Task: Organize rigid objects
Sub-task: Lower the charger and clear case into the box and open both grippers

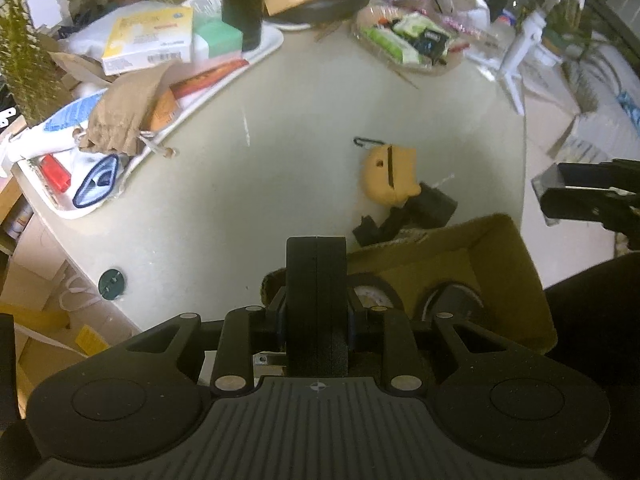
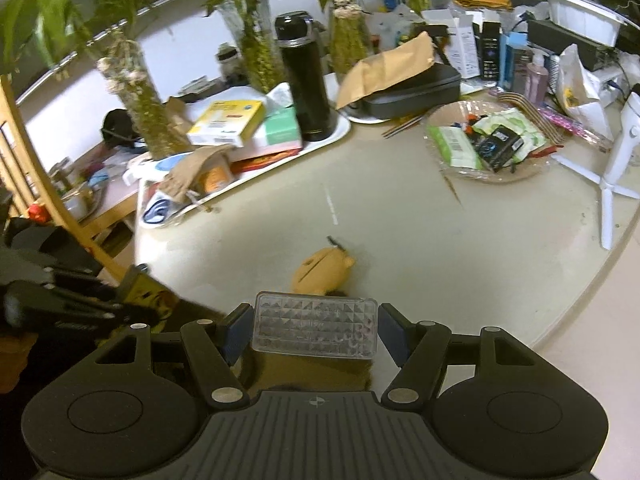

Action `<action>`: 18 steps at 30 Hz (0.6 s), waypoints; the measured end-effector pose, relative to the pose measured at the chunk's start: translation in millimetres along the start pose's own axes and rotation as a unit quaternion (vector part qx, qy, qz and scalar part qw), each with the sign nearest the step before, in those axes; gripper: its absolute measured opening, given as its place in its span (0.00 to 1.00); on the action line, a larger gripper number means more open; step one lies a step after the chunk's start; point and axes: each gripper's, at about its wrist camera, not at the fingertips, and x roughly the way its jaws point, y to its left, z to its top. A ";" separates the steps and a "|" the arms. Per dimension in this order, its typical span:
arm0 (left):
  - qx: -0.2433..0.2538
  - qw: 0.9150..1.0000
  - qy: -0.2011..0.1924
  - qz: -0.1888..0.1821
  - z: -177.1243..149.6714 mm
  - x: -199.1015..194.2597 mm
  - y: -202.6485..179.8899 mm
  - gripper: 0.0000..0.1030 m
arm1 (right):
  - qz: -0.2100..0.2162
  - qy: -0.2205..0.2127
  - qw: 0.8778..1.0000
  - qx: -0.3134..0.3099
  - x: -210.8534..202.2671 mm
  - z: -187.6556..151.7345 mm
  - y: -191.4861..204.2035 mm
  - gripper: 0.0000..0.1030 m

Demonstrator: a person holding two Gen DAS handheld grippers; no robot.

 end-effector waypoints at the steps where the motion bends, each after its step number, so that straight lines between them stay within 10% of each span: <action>1: 0.002 1.000 0.005 -0.001 0.4 1.5 -0.8 0.26 | 0.005 -0.001 1.000 0.000 -1.5 -2.6 2.0 0.68; 9: -0.001 0.999 -0.033 -0.007 -3.6 -13.8 -5.9 0.47 | 0.023 0.004 1.000 -0.005 -6.2 -25.9 13.4 0.68; 18: 0.014 0.995 -0.093 0.013 -21.9 -43.8 -11.6 0.48 | 0.029 0.011 1.000 -0.005 -7.0 -46.9 15.5 0.68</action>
